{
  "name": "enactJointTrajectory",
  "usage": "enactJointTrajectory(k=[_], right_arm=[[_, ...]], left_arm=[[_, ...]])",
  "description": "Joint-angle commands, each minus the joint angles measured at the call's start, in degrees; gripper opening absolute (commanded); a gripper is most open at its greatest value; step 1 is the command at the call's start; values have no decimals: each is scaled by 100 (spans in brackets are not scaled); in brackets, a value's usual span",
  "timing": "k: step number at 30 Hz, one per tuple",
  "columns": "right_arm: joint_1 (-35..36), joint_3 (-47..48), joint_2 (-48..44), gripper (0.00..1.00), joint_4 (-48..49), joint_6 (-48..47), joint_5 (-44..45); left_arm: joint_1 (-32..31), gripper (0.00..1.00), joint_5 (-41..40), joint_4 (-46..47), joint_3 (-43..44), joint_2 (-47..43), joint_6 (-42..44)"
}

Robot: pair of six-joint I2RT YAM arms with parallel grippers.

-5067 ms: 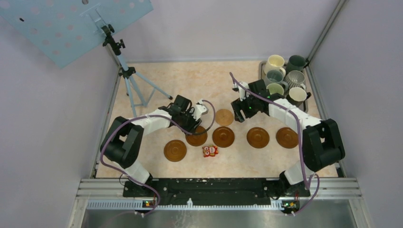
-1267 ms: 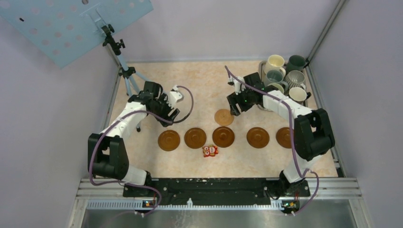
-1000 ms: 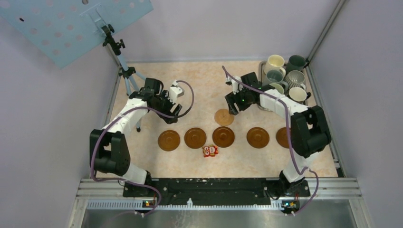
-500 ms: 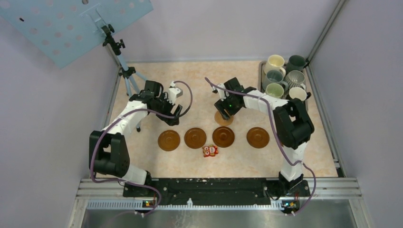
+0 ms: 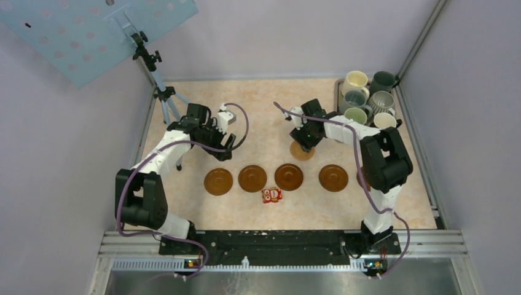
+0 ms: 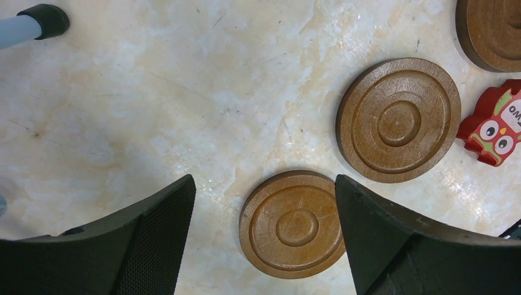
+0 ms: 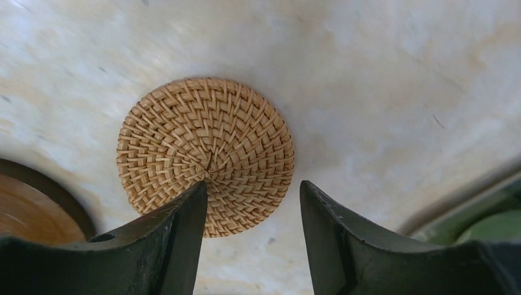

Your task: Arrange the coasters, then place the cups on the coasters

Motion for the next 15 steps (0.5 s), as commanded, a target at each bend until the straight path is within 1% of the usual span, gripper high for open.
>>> enactJointTrajectory(k=[1,8,15], right_arm=[[-437,-508,-331,56,-489,-680,345],[-725,-1032,-773,55,-408,-1277,545],[-1034,-1324,-1006,49,-183,-1761,818]], left_arm=[[8,89,110,249,-59,-146,-11],[15,89,124,272,-45,-108,46],[15,89,102,272,-76,-125,112]])
